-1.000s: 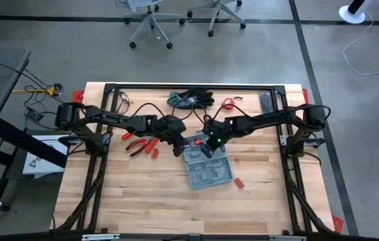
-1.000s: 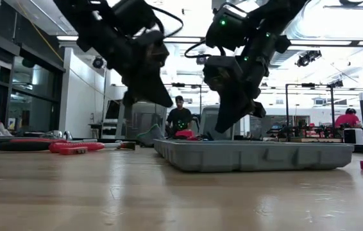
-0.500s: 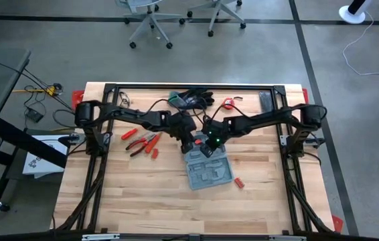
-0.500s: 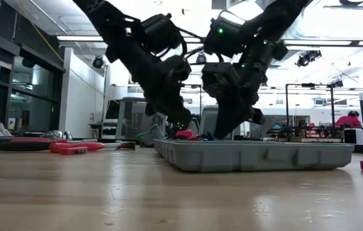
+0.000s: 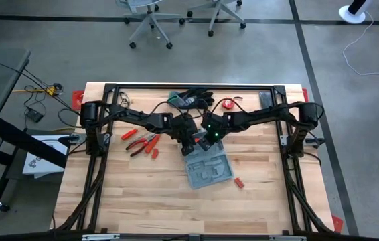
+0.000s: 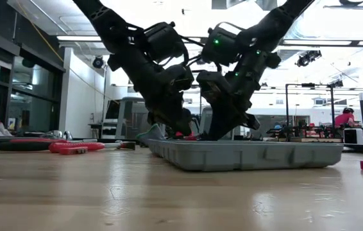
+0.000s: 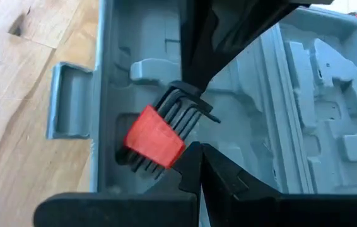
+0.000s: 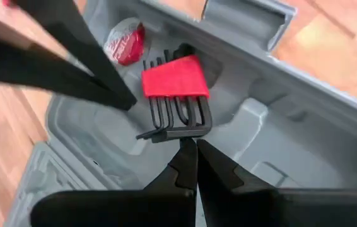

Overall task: Prefit tool cases
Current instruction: Put the set of hex keys into the tool case

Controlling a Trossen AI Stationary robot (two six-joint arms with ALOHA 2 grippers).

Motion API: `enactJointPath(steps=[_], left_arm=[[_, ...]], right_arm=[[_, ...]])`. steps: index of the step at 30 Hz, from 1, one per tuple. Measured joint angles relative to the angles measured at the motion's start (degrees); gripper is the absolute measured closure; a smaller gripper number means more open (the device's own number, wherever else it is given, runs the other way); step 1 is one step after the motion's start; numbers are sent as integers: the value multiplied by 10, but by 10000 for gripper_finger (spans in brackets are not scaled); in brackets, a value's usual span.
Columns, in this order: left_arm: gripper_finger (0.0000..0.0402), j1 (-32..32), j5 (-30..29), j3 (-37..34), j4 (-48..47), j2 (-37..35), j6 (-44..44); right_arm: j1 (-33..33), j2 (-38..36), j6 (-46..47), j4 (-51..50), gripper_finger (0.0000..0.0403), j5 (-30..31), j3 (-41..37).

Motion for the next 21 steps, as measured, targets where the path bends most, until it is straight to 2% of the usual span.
enactJointPath(steps=[15, 18, 21], left_arm=[[401, 0, -25, -1, -11, 5, -20], [401, 0, -25, -1, -14, -7, -16], [401, 3, -42, -1, -59, -34, -21]], right_arm=[[-32, 9, -25, 16, 403, -15, 0], [-33, 13, -24, 17, 403, -21, 0], [-33, 14, -23, 18, 403, -21, 0]])
